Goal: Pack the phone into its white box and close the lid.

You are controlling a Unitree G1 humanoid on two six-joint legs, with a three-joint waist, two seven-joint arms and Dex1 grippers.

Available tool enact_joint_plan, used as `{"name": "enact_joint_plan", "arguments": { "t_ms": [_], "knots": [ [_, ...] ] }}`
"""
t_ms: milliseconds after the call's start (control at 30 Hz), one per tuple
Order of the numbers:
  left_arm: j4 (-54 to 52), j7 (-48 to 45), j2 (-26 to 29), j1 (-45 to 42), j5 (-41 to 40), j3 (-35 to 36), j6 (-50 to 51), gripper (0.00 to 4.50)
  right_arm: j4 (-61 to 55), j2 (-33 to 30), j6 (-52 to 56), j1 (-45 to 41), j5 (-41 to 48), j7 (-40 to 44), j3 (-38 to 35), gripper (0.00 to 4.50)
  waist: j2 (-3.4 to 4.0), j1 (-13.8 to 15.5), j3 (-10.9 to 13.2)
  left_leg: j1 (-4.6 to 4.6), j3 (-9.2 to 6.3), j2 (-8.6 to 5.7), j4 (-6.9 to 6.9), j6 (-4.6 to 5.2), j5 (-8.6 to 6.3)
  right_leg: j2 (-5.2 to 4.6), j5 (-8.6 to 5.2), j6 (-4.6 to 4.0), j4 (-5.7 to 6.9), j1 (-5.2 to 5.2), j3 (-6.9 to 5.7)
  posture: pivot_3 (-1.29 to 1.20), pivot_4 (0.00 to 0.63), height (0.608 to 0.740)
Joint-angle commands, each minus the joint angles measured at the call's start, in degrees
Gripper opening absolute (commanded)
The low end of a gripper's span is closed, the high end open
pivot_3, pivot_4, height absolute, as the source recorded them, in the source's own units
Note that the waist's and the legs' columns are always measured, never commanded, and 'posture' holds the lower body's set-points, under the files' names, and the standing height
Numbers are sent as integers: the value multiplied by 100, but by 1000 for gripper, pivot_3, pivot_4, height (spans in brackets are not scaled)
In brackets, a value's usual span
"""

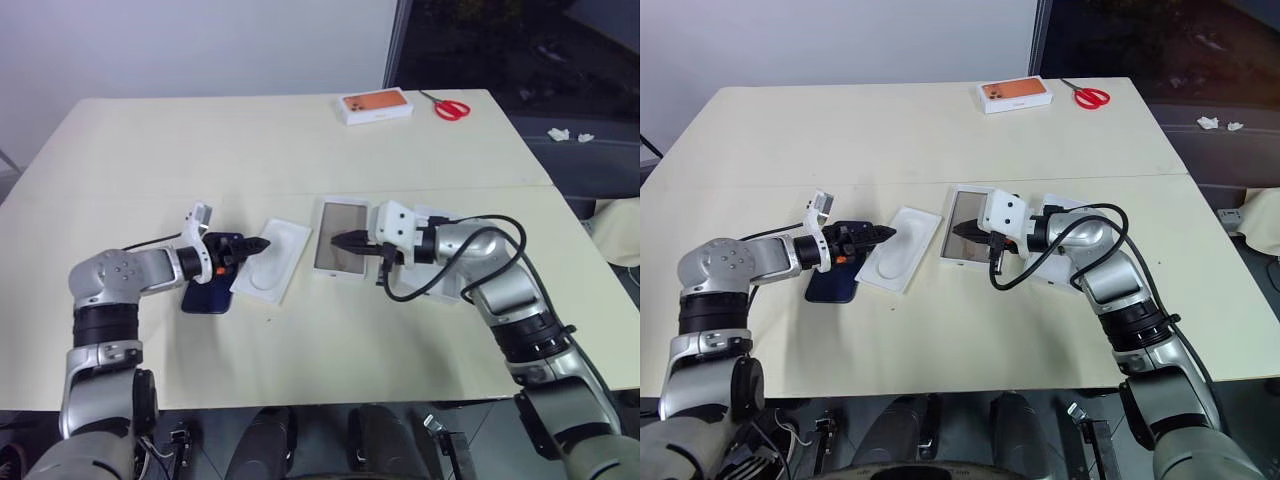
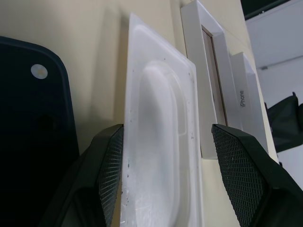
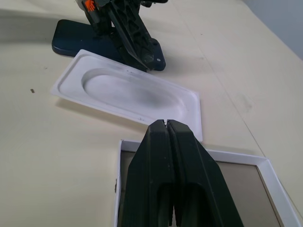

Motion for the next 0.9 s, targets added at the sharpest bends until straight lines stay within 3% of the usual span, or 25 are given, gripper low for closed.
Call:
{"name": "enact_joint_plan", "arguments": {
  "t_ms": [33,67,133,267,633,733,900],
  "knots": [
    [7,34,-63,-20,-21,123,96,3093,-166,41,-129,-109,-28,-73,-29,89,0,-1,0,0,0,0,0,0,0,0,0,0,0,0,0,0,150,740],
    [0,46,-84,-5,-44,152,119,3093,-174,38,-136,-106,-36,-82,-26,89,0,0,0,0,0,0,0,0,0,0,0,0,0,0,0,0,150,740],
    [-31,57,-108,21,-66,199,155,2537,-209,31,-128,-90,-37,-97,-23,0,0,0,0,0,0,0,0,0,0,0,0,0,0,0,0,0,150,740],
    [-54,165,-156,55,-88,371,174,808,-266,26,-113,-50,-42,-99,-22,0,0,-3,0,0,0,0,-1,0,0,0,0,0,0,-1,0,0,150,740],
    [-422,328,-228,387,-274,803,516,808,-390,18,-94,64,-64,-148,-5,0,0,0,0,0,0,0,0,-1,0,-1,0,0,0,0,0,0,150,740],
    [-499,370,-288,461,-307,860,576,46,-414,17,-78,65,-64,-148,-11,0,0,3,-1,0,-1,0,0,-1,0,-1,0,0,0,0,0,0,150,740],
    [-576,442,-337,527,-384,954,649,46,-497,6,-41,78,-59,-131,-12,0,0,2,-1,1,0,0,0,-1,0,-1,0,0,0,1,0,0,150,740]
  ]
}}
